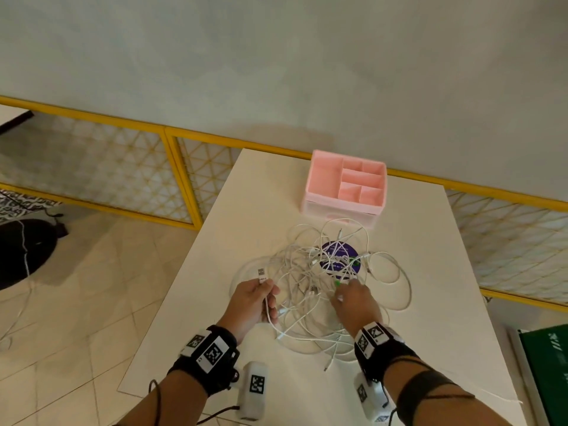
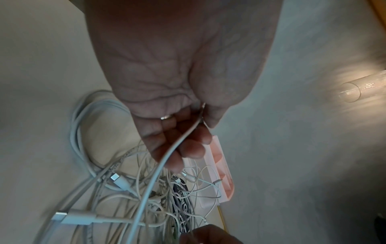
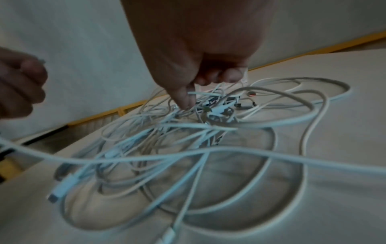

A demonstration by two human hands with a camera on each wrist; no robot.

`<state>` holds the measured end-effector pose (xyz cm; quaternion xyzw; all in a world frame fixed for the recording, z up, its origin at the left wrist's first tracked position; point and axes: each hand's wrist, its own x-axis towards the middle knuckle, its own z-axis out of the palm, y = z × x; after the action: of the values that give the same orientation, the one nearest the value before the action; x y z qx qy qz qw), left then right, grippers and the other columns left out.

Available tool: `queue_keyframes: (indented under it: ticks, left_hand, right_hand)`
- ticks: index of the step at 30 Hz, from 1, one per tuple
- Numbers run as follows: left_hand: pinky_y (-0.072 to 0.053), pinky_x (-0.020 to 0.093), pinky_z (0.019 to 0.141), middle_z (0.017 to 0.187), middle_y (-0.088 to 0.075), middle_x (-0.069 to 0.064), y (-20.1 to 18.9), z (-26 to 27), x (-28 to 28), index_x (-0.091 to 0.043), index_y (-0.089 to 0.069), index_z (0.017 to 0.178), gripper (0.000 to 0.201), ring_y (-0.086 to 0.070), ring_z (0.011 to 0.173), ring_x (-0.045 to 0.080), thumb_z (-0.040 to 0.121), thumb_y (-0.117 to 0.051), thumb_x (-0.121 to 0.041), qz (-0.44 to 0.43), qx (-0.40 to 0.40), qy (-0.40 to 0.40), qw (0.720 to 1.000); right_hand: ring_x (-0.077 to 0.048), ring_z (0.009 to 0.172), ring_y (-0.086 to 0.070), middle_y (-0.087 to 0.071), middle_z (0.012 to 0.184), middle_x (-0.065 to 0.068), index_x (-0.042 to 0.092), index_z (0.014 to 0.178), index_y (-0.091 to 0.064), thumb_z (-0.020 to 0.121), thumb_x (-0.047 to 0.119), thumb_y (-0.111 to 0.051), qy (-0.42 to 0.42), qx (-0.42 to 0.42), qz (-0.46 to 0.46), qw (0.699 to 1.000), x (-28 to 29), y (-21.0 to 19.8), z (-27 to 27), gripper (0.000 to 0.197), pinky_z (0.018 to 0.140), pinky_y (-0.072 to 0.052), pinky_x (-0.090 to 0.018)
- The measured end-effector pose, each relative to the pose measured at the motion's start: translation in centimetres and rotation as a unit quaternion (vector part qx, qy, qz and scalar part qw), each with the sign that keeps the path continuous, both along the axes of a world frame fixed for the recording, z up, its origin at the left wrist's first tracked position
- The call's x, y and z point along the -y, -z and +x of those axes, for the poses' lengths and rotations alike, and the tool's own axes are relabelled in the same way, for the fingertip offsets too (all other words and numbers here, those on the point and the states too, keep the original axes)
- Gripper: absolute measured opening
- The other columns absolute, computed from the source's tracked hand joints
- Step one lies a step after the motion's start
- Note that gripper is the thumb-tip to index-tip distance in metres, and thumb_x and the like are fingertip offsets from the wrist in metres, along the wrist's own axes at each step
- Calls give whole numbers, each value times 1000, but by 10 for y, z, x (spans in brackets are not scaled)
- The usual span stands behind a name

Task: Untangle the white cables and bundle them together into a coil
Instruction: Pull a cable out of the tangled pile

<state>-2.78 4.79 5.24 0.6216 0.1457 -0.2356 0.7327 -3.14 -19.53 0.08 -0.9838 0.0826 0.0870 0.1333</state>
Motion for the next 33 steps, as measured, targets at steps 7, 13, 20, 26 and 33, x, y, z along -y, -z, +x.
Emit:
queue_keyframes:
  ticks: [7,13,20,26,33]
  left_hand:
    - [-53,37,54,61,-55,11,-1,-2,3,3,-62,88,28,-55,49,24,104,-50,-16,14,4,14,1000]
    - [-53,35,51,61,-55,12,-4,-2,4,4,-62,89,26,-54,48,23,104,-50,-14,7,-1,13,1000]
    - [-53,38,54,60,-55,12,-4,-5,3,5,-61,90,26,-54,49,25,104,-49,-13,9,-1,13,1000]
    - [-53,36,53,60,-56,10,-3,-7,5,3,-62,88,27,-55,48,24,104,-49,-14,18,0,22,1000]
    - [-54,39,56,60,-57,10,-1,-6,7,3,-63,87,28,-56,49,24,104,-49,-15,20,-7,25,999]
  right_hand:
    - [-11,75,-55,-55,83,11,24,92,-53,82,20,-64,-67,24,191,979,-12,-11,-18,15,71,-50,-30]
    - [-26,86,-66,-70,94,-1,25,100,-57,93,27,-46,-131,-39,-1,991,-20,3,-28,12,72,-50,-32]
    - [-32,89,-66,-68,96,-6,21,102,-54,97,28,-46,-62,-20,0,998,-15,6,-17,12,71,-48,-34]
    - [-25,102,-62,-57,112,0,21,106,-62,91,39,-60,-84,-21,20,996,-12,21,-18,23,84,-51,-35]
    - [-25,103,-54,-53,109,-2,21,99,-72,93,44,-51,-154,-59,-53,985,-10,21,-28,32,85,-52,-38]
